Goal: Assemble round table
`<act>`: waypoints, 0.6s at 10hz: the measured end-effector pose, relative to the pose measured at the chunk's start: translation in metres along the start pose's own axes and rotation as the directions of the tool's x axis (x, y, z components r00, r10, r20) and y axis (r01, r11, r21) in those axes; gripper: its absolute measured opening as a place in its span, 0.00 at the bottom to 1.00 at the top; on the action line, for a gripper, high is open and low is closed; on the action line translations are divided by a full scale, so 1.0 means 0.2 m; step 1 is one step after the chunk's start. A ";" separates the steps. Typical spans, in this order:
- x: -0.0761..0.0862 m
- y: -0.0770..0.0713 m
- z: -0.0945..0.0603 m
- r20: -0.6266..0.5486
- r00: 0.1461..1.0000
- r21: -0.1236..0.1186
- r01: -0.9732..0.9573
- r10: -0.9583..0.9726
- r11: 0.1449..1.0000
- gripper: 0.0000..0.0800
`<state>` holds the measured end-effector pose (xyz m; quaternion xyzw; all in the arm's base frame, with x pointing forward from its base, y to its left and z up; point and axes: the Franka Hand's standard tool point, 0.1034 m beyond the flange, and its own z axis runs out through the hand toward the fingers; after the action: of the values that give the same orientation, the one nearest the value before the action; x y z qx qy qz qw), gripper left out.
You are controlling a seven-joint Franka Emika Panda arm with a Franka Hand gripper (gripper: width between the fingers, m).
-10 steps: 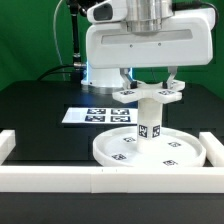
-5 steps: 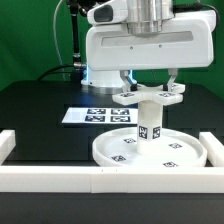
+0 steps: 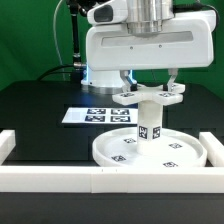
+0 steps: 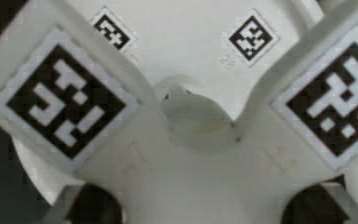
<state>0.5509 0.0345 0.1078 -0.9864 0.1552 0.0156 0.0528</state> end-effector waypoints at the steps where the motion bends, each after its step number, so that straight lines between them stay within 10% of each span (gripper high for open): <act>1: 0.00 0.00 0.00 0.000 1.000 0.000 -0.010 0.010 1.000 0.55; 6: 0.01 -0.02 0.00 -0.025 0.892 0.025 -0.451 0.451 0.892 0.55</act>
Offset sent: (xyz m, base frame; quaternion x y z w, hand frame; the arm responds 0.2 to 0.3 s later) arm -0.0077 0.0031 -0.0095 -0.0034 0.0136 0.3166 0.9484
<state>0.5539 0.0381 0.1074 -0.9231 0.3806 0.0113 0.0546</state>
